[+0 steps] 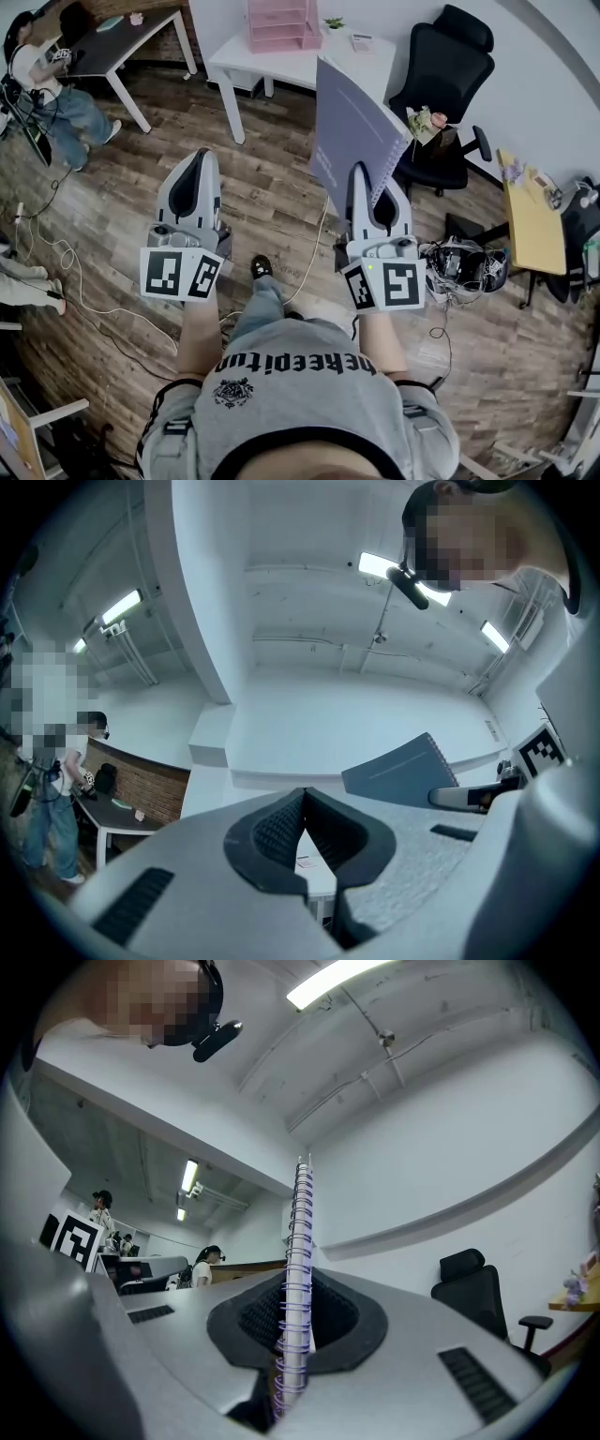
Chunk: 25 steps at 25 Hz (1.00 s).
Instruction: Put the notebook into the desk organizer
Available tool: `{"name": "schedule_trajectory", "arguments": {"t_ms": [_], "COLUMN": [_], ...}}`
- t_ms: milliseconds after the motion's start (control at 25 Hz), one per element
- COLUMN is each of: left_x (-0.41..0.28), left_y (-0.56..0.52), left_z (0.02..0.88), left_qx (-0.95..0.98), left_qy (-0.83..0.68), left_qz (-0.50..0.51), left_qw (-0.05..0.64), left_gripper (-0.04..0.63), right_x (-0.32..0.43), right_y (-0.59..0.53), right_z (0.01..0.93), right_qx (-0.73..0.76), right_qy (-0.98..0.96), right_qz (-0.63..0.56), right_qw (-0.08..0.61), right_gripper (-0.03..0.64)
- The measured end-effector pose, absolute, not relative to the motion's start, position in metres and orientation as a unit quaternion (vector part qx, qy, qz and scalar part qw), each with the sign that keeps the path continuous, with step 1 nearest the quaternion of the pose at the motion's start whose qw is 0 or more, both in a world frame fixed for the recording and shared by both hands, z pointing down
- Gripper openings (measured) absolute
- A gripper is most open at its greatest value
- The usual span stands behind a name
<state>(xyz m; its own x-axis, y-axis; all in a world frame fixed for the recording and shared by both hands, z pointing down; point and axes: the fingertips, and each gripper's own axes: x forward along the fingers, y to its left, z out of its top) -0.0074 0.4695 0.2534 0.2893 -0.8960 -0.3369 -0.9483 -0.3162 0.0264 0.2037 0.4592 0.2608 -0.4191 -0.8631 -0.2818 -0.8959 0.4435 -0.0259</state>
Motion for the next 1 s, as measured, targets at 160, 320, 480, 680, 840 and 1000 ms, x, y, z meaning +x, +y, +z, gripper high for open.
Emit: {"name": "schedule_trajectory", "arguments": {"t_ms": [160,320,480,680,840,1000], "left_x": [-0.016,-0.026,-0.041,-0.063,-0.081,-0.1], "left_y": [0.426,0.38,0.336,0.288,0.254,0.224], "left_z": [0.252,0.247,0.243,0.239,0.238,0.239], "left_qx": [-0.8,-0.807,-0.81,-0.813,-0.815,-0.817], "left_qy": [0.573,0.564,0.559,0.554,0.551,0.549], "left_qz": [0.15,0.152,0.15,0.149,0.15,0.15], "left_qw": [0.089,0.091,0.094,0.096,0.097,0.098], "left_gripper": [0.003,0.005,0.003,0.003,0.003,0.003], "right_x": [0.194,0.181,0.166,0.145,0.127,0.107], "right_y": [0.419,0.375,0.333,0.285,0.252,0.223], "right_z": [0.261,0.257,0.252,0.251,0.25,0.251], "right_qx": [-0.526,-0.532,-0.537,-0.543,-0.545,-0.547], "right_qy": [0.839,0.835,0.831,0.828,0.827,0.825], "right_qz": [0.063,0.065,0.067,0.066,0.066,0.067], "right_qw": [0.126,0.123,0.123,0.123,0.123,0.125], "right_gripper": [0.032,0.032,0.032,0.032,0.032,0.032]}}
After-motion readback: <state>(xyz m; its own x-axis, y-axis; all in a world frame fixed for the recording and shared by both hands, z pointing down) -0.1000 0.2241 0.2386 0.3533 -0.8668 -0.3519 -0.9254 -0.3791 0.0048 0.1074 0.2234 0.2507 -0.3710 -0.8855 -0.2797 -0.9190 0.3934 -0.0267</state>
